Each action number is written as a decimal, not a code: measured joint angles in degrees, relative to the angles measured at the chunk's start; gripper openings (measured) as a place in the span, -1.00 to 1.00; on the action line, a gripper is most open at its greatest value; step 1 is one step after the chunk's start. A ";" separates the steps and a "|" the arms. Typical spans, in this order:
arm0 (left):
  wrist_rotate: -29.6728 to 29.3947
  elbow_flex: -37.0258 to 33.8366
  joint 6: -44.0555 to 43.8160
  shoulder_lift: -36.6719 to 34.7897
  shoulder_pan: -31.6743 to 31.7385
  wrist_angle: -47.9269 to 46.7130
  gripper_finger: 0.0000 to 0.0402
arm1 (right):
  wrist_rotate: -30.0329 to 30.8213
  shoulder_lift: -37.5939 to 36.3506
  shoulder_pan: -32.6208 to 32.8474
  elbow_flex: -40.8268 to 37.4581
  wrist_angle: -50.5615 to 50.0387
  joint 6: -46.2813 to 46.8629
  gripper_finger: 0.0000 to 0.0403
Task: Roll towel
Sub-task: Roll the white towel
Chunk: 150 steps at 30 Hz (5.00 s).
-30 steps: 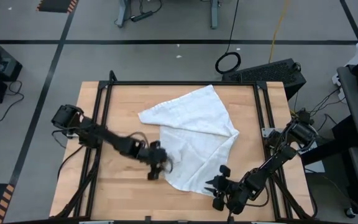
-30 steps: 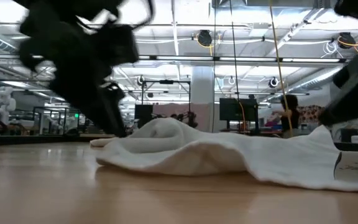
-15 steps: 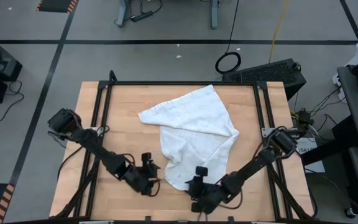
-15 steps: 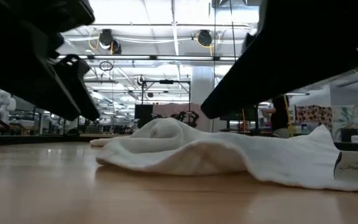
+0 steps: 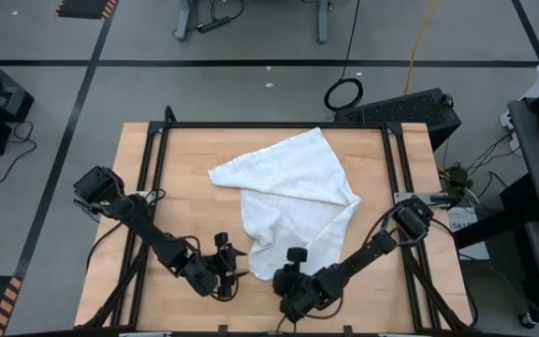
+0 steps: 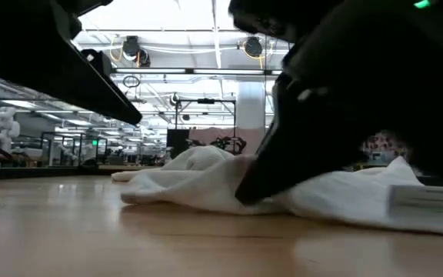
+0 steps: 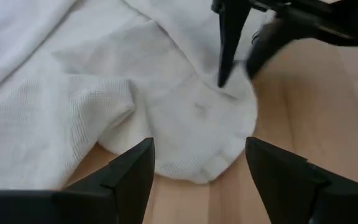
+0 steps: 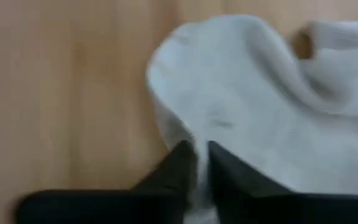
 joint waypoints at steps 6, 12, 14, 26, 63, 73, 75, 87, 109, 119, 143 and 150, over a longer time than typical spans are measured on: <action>-4.32 0.00 1.44 5.30 -0.54 6.58 0.28 | 3.47 -7.46 -1.28 0.02 -12.67 11.48 -0.93; -12.89 0.00 0.10 8.89 -0.56 15.72 0.28 | 7.46 -15.52 -2.40 0.02 -20.84 20.29 -0.98; -14.11 0.00 -0.10 9.59 -0.22 18.96 0.28 | 7.88 -17.31 -2.73 0.02 -22.79 21.65 -0.98; -11.27 2.69 2.89 14.54 1.26 32.22 0.28 | 7.36 -19.10 -4.98 0.00 -22.73 20.01 -0.99; 2.65 -1.75 25.67 10.95 10.13 18.02 0.03 | 0.73 -19.21 -10.72 -0.04 -27.32 11.81 -1.00; 3.68 -1.99 34.25 9.23 16.82 10.03 -0.91 | -3.96 -19.23 -10.41 -0.04 -28.12 11.08 -1.00; 3.46 -1.91 36.49 5.20 16.63 7.98 -0.93 | -5.47 -19.23 -9.88 -0.04 -28.70 10.84 -1.00; -1.50 -1.70 48.05 -30.37 20.92 -9.94 -0.90 | -10.34 -19.23 -7.15 -0.04 -24.29 4.77 -1.00; 8.00 -9.14 5.64 -20.91 10.96 -17.58 0.23 | -11.86 -19.23 -14.21 -0.04 -18.56 6.19 -1.00; -5.58 -8.98 9.06 -6.45 -1.24 10.63 0.24 | -12.16 -19.23 -19.27 -0.04 -17.54 5.48 -1.00; -14.64 -4.24 41.49 -7.80 24.23 11.37 -0.27 | -19.71 -17.25 -17.97 -0.04 -18.32 5.15 -1.00; 0.70 -4.32 27.18 -13.37 19.81 5.62 -0.28 | -18.12 -16.28 -20.33 -0.04 -18.24 6.13 -1.00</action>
